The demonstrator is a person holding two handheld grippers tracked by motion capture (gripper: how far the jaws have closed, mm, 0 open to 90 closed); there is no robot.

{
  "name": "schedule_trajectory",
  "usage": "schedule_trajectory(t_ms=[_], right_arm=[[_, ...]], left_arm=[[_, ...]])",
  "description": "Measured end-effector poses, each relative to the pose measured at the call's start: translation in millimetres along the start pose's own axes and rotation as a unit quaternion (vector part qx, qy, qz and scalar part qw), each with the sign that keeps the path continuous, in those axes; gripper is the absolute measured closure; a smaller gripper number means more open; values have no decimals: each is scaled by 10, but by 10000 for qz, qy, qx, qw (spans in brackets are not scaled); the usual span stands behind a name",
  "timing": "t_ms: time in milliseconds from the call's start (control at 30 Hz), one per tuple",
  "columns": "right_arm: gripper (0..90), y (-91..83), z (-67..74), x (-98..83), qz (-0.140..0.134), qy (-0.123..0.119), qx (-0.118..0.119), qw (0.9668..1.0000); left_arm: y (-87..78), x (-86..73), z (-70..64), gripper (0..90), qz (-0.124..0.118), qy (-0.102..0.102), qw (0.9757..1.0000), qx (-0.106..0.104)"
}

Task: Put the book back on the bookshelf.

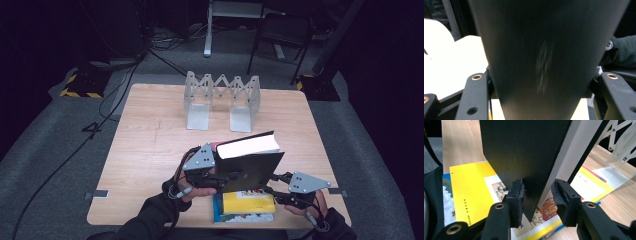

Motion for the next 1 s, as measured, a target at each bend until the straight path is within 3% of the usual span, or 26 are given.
schedule_trajectory(t_ms=[167, 333, 433, 467, 500, 533, 600, 700, 767, 867, 1000], right_arm=[[541, 12, 10, -25, 76, 57, -55, 9999], [465, -88, -21, -56, 65, 89, -215, 9997], [428, -149, -62, -88, 62, 164, -298, 9994], [381, -220, -138, -156, 140, 170, -495, 9985], [381, -220, -138, -156, 140, 170, -495, 9985], [366, -260, -186, -206, 215, 154, -708, 9971], [341, -329, -346, -349, 440, 150, -1304, 9904], [337, -333, -530, -522, 799, 528, -1699, 9808], [341, -316, -585, -611, 973, 590, -1769, 9776], [342, -302, -633, -693, 1019, 820, -1693, 9769], [342, -277, -635, -717, 1077, 879, -1642, 9766]], left_arm=[[5, 183, -12, 395, -69, 68, 9999, 48], [12, 319, -3, 390, -144, 108, 9998, 5], [19, 362, 4, 401, -78, 152, 9999, -8], [27, 392, 17, 414, 19, 185, 9998, -56], [27, 392, 17, 427, 19, 185, 9998, -56], [27, 396, 19, 427, 30, 193, 9998, -93], [23, 399, 11, 476, 37, 253, 9995, -159], [20, 397, -6, 501, 25, 286, 9995, -146], [18, 396, -8, 506, 29, 277, 9995, -139], [12, 395, -5, 509, 34, 243, 9997, -90], [11, 398, -16, 510, 33, 237, 9997, -70]])
Point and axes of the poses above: each handheld gripper's, and its own axes: y roughly forward along the jaws, x roughly out of its top, z roughly to its left, the point moved 1 cm from there along y, roughly forward along the jaws, and after that the axes turned 5 degrees about -z, right-handed, at the moved point
